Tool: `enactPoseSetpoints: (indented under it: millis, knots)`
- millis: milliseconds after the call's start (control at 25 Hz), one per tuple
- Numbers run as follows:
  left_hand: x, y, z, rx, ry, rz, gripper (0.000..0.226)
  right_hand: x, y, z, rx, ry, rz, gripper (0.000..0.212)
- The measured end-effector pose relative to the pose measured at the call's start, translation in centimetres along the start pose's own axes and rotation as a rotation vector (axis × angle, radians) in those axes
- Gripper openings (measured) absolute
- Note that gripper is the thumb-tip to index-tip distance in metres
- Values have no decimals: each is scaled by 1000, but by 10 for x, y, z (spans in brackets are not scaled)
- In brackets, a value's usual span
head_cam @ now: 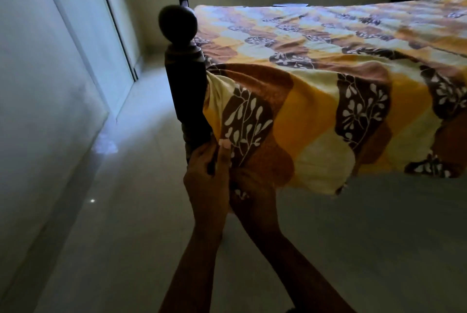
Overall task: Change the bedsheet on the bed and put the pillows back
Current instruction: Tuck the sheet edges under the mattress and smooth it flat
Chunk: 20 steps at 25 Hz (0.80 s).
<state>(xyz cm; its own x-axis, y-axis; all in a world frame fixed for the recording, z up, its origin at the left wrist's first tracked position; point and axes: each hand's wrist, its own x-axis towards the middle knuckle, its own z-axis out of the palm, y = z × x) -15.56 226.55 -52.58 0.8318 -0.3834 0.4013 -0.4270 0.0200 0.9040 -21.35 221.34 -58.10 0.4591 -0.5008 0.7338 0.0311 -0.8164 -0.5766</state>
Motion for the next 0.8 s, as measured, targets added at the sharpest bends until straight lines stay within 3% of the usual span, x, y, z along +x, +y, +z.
enactPoseSetpoints:
  millis: [200,320,400,480,560,680,800]
  knots:
    - [-8,1,-20,46,105,-17,30,1,-15,-22,148,-453,-77,25]
    - [-16,-4,-22,115,130,76,22,35,-20,-57,22,-508,-246,27]
    - [-17,-9,-27,109,102,111,30,69,-24,-75,-14,-493,-372,23]
    - [-14,-15,-34,46,39,70,21,107,-35,-83,-150,-550,-555,28]
    - [-10,-17,-42,-34,-41,14,22,139,-47,-77,-415,-728,-701,42]
    - [-5,-18,-46,-129,-108,-101,29,166,-62,-57,-733,-961,-902,39]
    - [-8,-17,-42,-91,-75,-121,19,175,-75,-40,-889,-1025,-849,36]
